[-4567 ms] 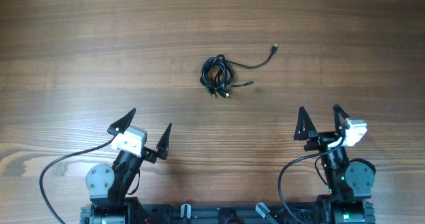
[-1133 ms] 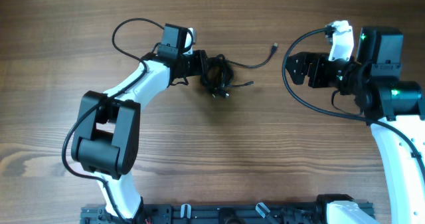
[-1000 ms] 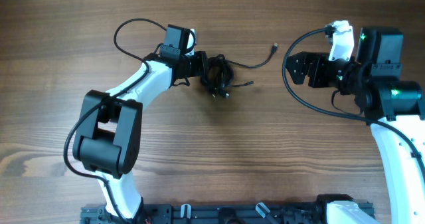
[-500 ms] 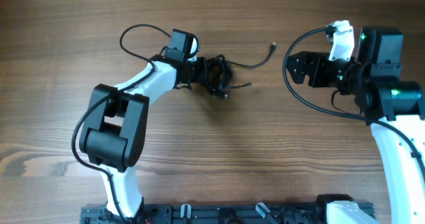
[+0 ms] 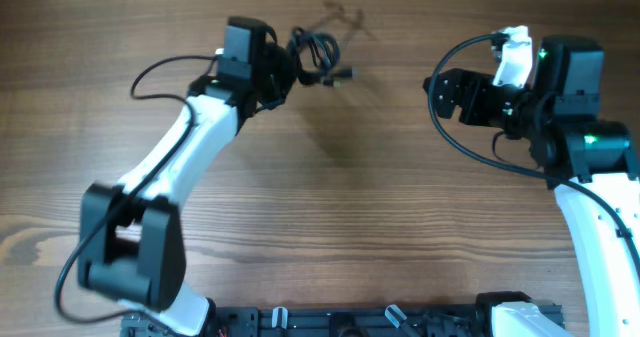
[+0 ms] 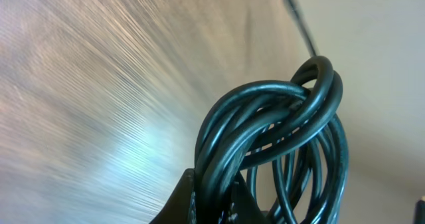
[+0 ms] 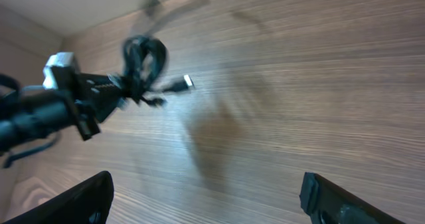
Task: Untangle cables
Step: 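Grasp the cable bundle with the left gripper and lift it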
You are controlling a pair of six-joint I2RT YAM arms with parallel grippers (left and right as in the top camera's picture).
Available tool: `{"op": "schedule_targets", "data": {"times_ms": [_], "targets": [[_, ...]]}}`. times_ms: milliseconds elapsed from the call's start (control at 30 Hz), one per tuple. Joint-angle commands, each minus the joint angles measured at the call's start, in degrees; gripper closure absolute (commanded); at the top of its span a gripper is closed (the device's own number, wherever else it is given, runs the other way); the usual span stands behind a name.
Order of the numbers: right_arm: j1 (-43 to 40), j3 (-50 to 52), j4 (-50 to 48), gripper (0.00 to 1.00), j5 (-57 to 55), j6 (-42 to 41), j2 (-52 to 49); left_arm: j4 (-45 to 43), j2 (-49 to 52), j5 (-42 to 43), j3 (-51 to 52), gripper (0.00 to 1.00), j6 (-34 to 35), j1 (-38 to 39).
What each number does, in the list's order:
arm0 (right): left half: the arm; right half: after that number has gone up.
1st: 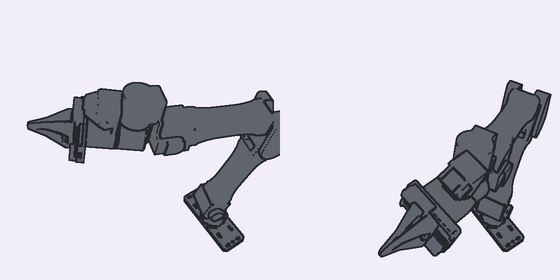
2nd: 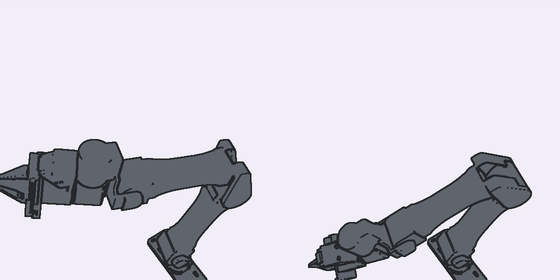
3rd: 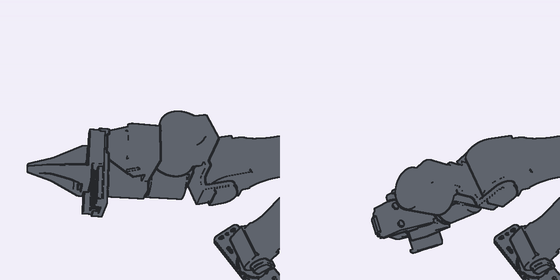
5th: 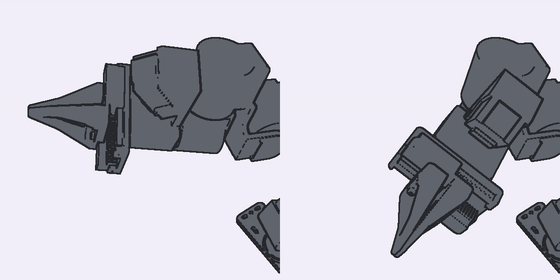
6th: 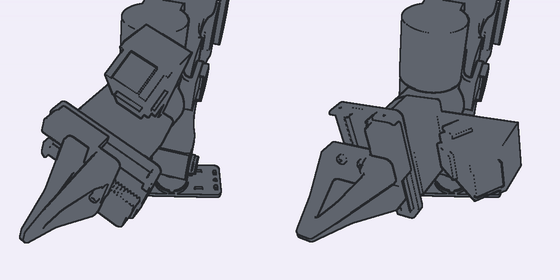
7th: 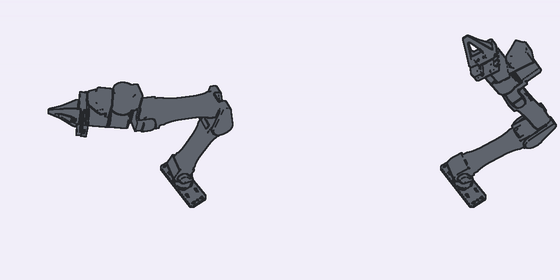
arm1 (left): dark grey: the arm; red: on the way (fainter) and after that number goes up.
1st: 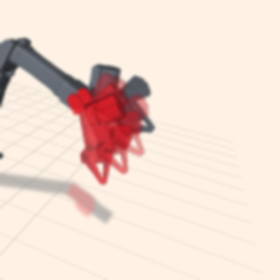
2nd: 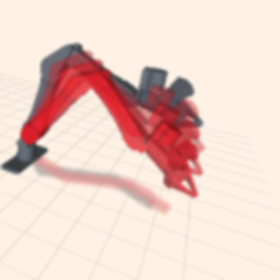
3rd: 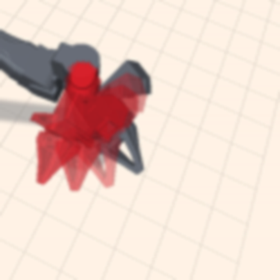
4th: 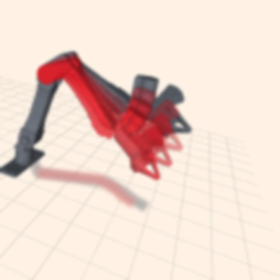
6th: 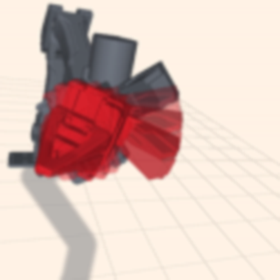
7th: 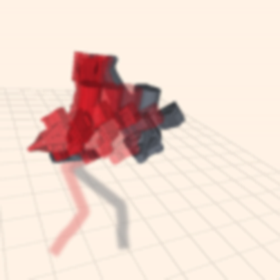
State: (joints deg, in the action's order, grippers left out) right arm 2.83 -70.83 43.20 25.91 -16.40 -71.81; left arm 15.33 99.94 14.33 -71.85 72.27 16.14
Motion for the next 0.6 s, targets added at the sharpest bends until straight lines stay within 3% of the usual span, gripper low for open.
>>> {"op": "schedule_targets", "data": {"times_ms": [0,267,300,467,567], "targets": [[3.1,-1.16,-1.75,0.1,1.05,-4.57,-0.55,-0.33,-5.09,0.28,-0.5,0.96,25.83,0.13],[13.07,-1.16,-6.93,0.17,0.76,-9.31,-3.26,-0.31,-5.99,20.11,-0.5,0.96,46.16,0.13],[14.47,-1.16,-7.78,0.23,0.48,-10.05,-4.28,-0.33,-5.99,21.46,-0.5,0.96,46.73,0.13],[19.54,-1.16,-12.96,0.34,-1.14,-11.96,-8.87,-0.33,-5.99,28.72,-0.5,0.96,46.71,0.24],[21.59,-1.16,-15.61,0.35,-4.79,-12.07,-10.19,-0.31,-5.99,30.47,-0.5,0.96,46.69,0.66]]}}
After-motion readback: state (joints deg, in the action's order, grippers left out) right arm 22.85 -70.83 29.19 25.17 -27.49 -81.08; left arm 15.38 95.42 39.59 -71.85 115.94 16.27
